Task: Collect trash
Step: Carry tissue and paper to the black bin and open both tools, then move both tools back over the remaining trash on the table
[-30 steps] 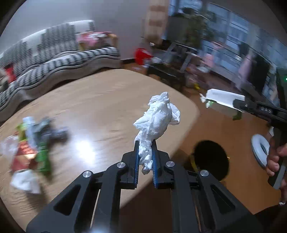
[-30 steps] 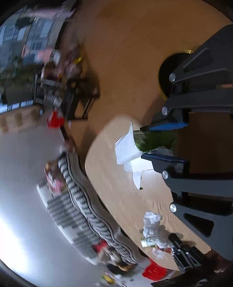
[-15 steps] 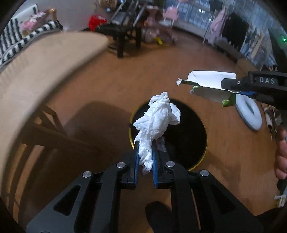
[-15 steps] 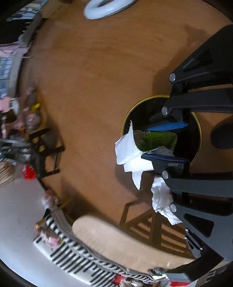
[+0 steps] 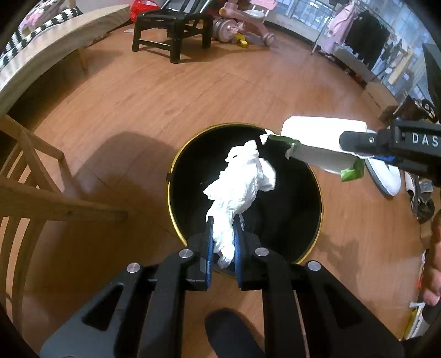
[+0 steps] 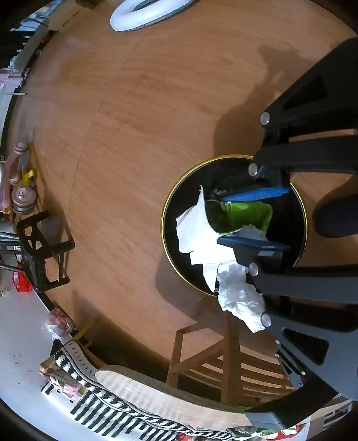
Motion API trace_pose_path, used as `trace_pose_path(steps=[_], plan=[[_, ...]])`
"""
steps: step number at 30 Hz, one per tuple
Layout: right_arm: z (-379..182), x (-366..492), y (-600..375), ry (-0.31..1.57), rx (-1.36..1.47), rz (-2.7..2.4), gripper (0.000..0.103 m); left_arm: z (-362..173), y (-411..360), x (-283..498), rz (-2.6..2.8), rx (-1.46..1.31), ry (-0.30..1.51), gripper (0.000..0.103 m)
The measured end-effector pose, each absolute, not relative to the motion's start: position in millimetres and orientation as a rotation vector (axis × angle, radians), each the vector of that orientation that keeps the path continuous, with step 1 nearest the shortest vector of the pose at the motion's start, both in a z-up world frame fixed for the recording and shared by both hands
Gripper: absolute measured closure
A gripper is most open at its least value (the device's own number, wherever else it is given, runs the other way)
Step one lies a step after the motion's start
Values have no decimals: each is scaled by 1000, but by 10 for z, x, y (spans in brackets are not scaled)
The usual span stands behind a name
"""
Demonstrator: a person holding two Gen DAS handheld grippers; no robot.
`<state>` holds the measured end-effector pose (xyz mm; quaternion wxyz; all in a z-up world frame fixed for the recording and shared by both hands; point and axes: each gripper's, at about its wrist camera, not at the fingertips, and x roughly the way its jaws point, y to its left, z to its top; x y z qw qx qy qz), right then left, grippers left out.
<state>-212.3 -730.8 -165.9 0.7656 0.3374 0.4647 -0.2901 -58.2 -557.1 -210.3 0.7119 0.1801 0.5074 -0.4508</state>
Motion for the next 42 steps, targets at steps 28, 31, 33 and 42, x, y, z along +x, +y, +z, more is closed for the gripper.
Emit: trace_pose_path(steps=[28,31,33,42], plan=[[-656,-1631,-6482,802,559,-524,22,-1129,-4649,-437,-924,335,924,11],[-405,-1413,-6109,766,533,-438,22,-802,-4134,-319,-863,314,850,10],[-252,-1242,-5782,749,501,-378,22,-615,-3753,-225,-806,310,802,10],[141,-459,-4291,734,399,-117,22,-34,-1842,133,-503,223,681,7]])
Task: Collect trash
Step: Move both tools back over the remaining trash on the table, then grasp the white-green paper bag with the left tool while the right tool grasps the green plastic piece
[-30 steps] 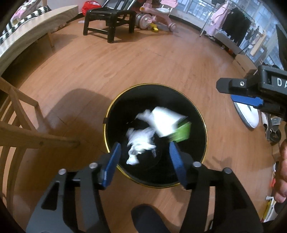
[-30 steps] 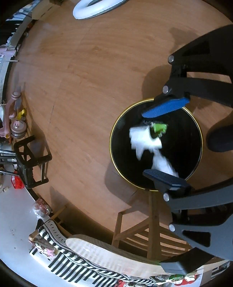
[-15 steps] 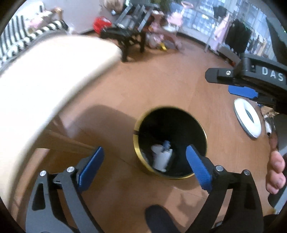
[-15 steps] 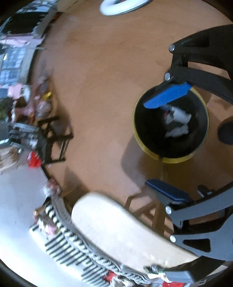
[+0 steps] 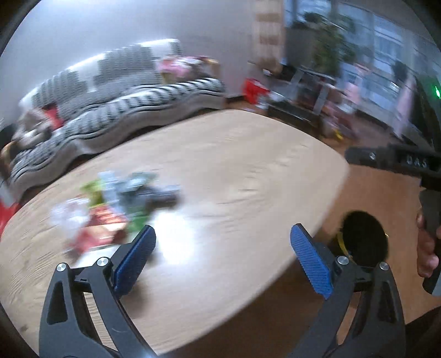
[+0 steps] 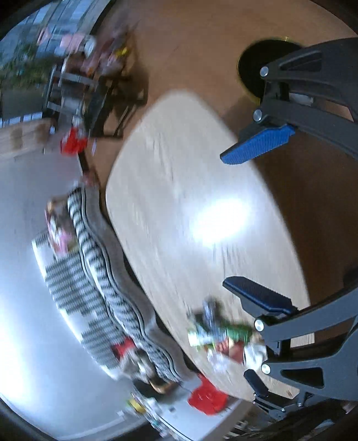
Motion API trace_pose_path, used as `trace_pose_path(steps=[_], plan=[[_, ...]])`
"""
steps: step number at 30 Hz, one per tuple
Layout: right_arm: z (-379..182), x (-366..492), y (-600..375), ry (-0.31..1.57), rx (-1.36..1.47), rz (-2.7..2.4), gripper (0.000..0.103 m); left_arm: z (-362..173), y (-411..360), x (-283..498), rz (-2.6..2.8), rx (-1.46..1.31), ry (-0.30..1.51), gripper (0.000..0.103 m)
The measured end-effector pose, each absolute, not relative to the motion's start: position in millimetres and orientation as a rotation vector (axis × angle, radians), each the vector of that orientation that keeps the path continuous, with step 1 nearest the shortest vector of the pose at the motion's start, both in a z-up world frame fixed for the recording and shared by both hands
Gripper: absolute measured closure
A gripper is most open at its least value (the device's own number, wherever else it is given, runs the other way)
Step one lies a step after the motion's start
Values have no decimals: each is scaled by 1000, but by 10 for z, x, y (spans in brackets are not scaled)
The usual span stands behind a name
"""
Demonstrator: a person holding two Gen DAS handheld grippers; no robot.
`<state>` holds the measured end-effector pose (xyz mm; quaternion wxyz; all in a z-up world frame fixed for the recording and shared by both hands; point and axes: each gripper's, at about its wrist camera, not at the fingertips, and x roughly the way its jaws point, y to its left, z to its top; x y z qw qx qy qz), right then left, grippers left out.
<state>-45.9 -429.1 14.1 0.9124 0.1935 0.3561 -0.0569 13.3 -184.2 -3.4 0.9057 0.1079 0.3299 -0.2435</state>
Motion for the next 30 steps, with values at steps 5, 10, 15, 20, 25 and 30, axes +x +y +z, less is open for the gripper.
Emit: trace_pose_path(steps=[5,10,15,20,25,30], plan=[[212,-2,-3521,749,364,2,22,51,-871,331,-356,125,690,7],[153,294,-2853,778,328,89,22,3,-322,494,-268,64,724,7],[60,518,-2511,807,322,132,22,-154,-105,559,-242,59,761,7],[-69,605,-2395,837,327,150,22,-274,-196,540,-268,104,769,7],[-280,792,-2345,877,316,130,22,-467,-473,618,-314,145,799,7],[-482,968,-2364,929,336,122,22,-662,-655,773,-309,182,821,7]])
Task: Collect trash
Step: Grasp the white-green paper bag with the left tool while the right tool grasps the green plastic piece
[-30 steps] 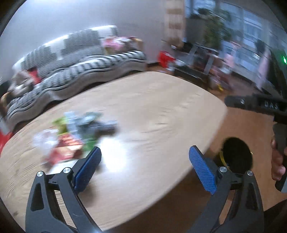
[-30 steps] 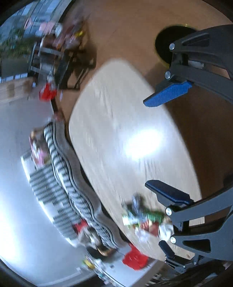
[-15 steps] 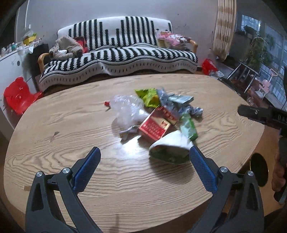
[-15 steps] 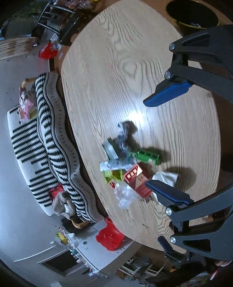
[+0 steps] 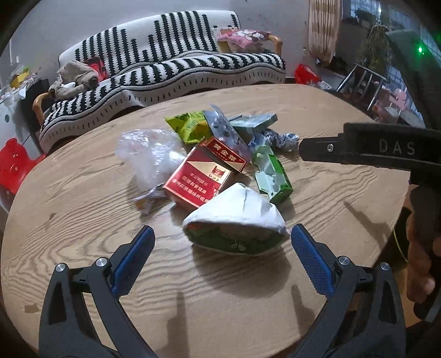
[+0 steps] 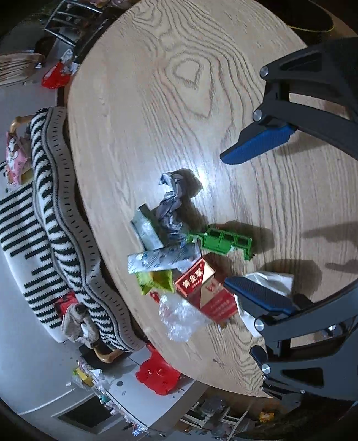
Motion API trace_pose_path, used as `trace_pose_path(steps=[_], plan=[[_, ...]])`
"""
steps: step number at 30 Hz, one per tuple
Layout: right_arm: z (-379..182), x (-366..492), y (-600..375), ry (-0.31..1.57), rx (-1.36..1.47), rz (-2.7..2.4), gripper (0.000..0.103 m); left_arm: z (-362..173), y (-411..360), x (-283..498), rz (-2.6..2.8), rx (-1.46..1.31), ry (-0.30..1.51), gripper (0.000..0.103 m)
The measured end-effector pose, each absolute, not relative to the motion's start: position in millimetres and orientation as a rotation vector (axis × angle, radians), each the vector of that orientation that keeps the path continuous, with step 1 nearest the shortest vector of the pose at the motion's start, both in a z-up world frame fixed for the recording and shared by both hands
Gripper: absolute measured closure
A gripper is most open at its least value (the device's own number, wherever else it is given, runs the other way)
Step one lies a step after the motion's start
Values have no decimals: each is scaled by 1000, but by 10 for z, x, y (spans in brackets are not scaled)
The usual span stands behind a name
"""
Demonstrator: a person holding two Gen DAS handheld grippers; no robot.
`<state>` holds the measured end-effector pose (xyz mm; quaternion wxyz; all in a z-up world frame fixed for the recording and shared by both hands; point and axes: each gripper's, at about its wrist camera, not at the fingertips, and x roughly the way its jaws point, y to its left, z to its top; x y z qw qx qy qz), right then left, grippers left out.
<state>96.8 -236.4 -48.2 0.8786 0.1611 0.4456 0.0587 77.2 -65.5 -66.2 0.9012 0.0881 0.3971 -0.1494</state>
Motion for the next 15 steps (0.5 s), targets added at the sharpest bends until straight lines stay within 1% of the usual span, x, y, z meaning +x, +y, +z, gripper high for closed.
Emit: trace_pose_path(steps=[6,11,14,15], plan=[[-690,1159,-2323,977,355,134,23,-820,-687,929,-308,154,850,7],[-835,1273,-2264,1020,390,172,33,-844,-669,966,-306,123,849,7],[-863,1313,-2200,1026,378,181,41,-821,-654,971,-318,95,844,8],[-870,1325,-2187,1031,387,193,49,-811,-650,970,-321,89,840,12]])
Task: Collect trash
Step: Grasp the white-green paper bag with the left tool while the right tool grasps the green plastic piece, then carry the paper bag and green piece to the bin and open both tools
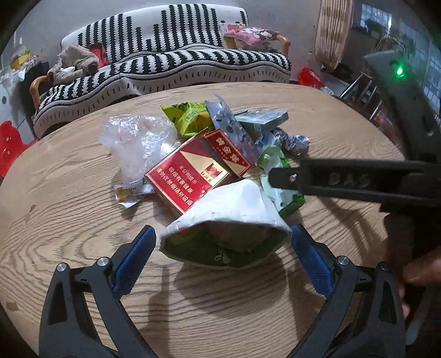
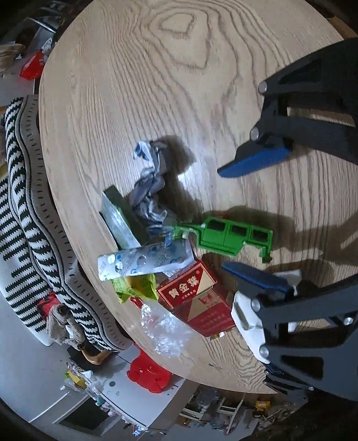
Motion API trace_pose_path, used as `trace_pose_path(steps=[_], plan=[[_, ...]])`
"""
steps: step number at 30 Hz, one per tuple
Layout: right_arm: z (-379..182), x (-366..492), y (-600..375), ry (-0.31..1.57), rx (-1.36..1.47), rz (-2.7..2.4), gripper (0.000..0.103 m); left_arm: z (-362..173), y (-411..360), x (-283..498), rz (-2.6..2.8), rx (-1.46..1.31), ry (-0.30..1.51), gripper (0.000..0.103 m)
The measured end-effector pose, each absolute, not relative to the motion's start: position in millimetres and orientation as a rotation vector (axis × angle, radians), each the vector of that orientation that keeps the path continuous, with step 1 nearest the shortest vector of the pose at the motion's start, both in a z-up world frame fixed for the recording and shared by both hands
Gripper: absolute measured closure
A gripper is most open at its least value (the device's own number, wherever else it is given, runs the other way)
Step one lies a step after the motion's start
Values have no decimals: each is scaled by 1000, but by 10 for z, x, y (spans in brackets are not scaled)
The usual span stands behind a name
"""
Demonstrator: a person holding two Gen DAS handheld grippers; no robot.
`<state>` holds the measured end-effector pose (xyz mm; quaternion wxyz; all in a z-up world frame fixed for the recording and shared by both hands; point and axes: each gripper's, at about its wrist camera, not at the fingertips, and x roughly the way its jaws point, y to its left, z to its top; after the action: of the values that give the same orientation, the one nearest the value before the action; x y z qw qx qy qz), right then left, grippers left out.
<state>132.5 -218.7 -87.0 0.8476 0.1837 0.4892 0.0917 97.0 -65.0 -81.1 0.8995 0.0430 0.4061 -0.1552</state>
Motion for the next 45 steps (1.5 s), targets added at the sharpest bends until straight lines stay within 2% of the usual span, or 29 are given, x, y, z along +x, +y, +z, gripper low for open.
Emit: trace_pose_path(steps=[1,3,8,31,38,45], plan=[[-877,1328,-2183,1037,396,204,60,-800,-650,965,-326,84,840,14],[-878,1315,-2160,1043,394,217,75,-782,-653,955,-332,84,840,18],[-738,1252,-2146,1006,356,204,76,-733,-662,912,-348,91,844,24],[-340,824,-2792,918,353,138,76,-489,-892,846,-337,86,814,24],[-195,447,-3374,882,345,63,76,-380,-1263,800,-385,85,798,24],[-81,-46,-4084,842,370,-41,76,-289,-1944,635,-491,93,782,24]])
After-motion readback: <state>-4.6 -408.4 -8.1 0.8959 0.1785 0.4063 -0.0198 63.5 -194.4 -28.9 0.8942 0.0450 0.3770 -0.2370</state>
